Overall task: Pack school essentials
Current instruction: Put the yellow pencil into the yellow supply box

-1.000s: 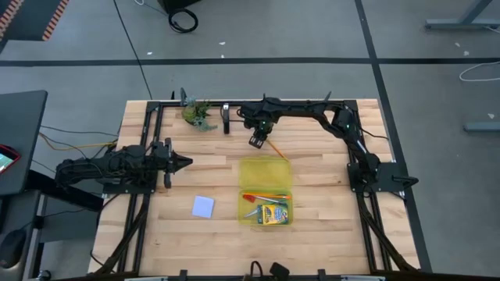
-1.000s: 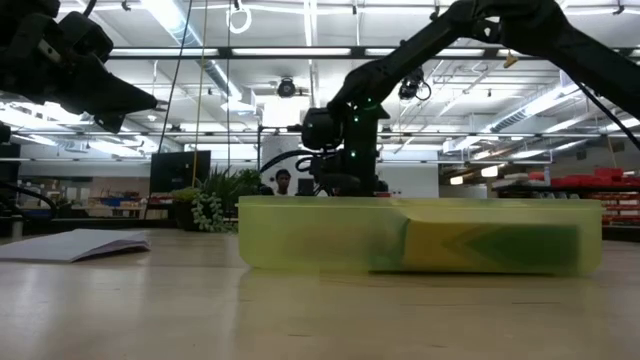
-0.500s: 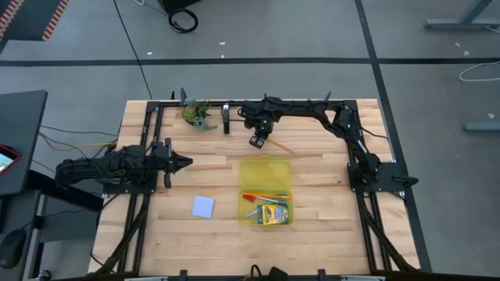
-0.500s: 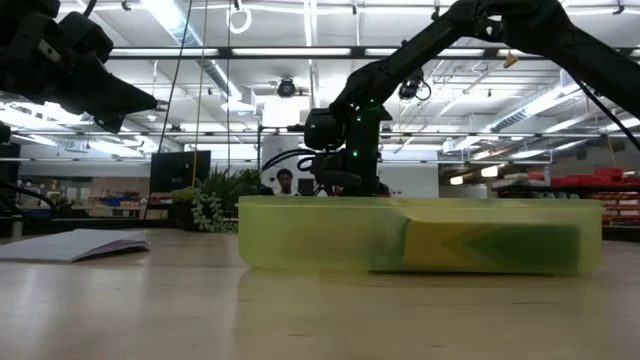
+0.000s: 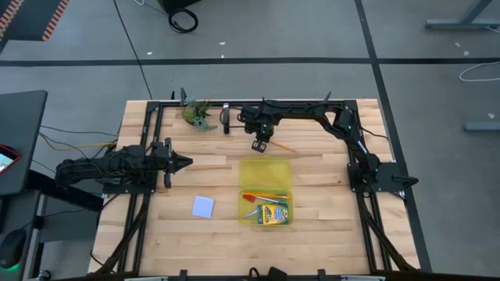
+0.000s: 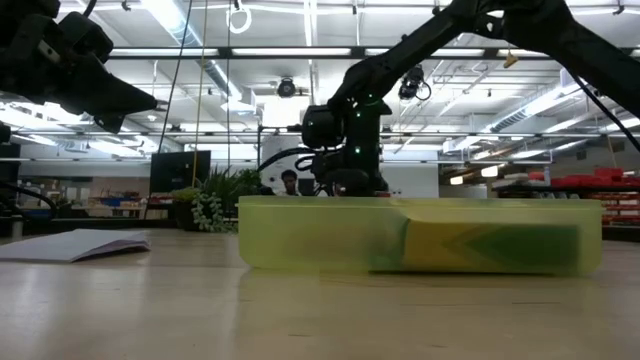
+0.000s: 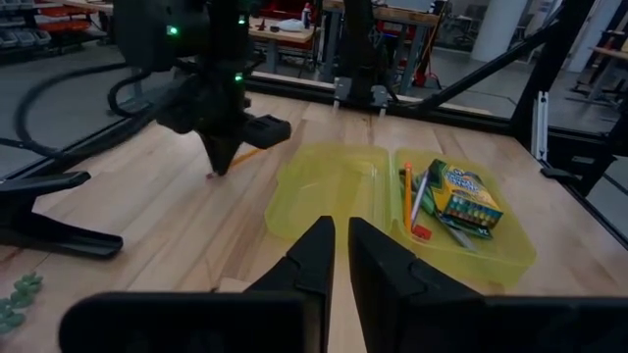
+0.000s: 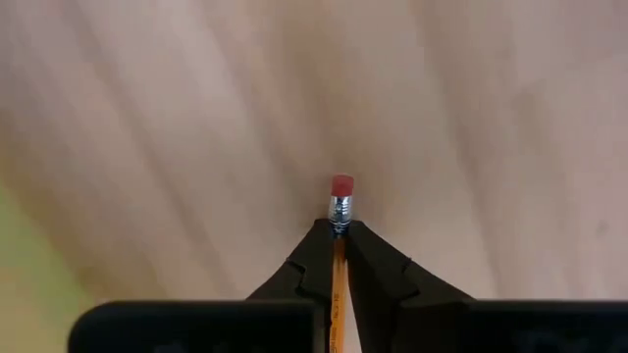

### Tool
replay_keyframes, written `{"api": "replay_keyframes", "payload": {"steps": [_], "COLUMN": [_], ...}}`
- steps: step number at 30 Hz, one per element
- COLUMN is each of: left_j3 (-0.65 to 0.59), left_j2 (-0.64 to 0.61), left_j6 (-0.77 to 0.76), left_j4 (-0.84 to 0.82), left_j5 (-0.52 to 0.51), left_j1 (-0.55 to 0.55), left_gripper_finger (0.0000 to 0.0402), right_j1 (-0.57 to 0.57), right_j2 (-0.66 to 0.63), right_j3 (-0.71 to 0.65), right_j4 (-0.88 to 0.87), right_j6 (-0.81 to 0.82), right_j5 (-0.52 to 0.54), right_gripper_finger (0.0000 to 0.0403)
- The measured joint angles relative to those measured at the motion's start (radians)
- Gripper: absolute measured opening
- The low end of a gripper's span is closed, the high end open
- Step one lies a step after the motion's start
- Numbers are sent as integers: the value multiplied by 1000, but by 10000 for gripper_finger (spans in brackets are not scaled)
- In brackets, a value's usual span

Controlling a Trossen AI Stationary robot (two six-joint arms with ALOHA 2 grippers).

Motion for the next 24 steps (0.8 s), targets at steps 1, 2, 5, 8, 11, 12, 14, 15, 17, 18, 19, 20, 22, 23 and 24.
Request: {"api": "replay_keyframes", "payload": {"steps": [1, 2, 5, 8, 11, 12, 14, 15, 17, 18, 19, 20, 22, 23, 24], "left_j3": [0, 0, 0, 0, 0, 0, 0, 0, 0, 0, 0, 0, 0, 0, 0], "left_j2": [0, 0, 0, 0, 0, 0, 0, 0, 0, 0, 0, 0, 0, 0, 0], "left_j6": [0, 0, 0, 0, 0, 0, 0, 0, -1, -3, -3, -3, -3, -3, -3], "left_j4": [0, 0, 0, 0, 0, 0, 1, 1, 1, 1, 1, 1, 1, 1, 1], "left_j5": [0, 0, 0, 0, 0, 0, 0, 0, 0, 0, 0, 0, 0, 0, 0], "left_j1": [0, 0, 0, 0, 0, 0, 0, 0, 0, 0, 0, 0, 0, 0, 0], "left_gripper_finger": [39, 40, 43, 45, 44, 42, 40, 39, 40, 41, 42, 43, 45, 45, 45], "right_j1": [1, 5, 17, 38, 76, 90, 119, 132, 162, 175, 188, 200, 223, 233, 243], "right_j2": [0, 0, -4, -4, -4, -4, -4, -4, -6, -7, -7, -7, -8, -8, -8], "right_j3": [10, 23, 47, 80, 125, 139, 172, 189, 214, 223, 230, 238, 243, 243, 243], "right_j4": [-11, -16, -51, -97, -138, -146, -150, -159, -162, -163, -169, -181, -190, -192, -197], "right_j6": [0, 0, -1, 8, 25, 27, 30, 34, 45, 50, 56, 63, 75, 82, 92], "right_j5": [0, 0, 6, 16, 16, 16, 17, 18, 19, 19, 19, 19, 20, 19, 17], "right_gripper_finger": [27, 27, 27, 27, 27, 27, 27, 27, 27, 27, 27, 27, 28, 28, 28]}}
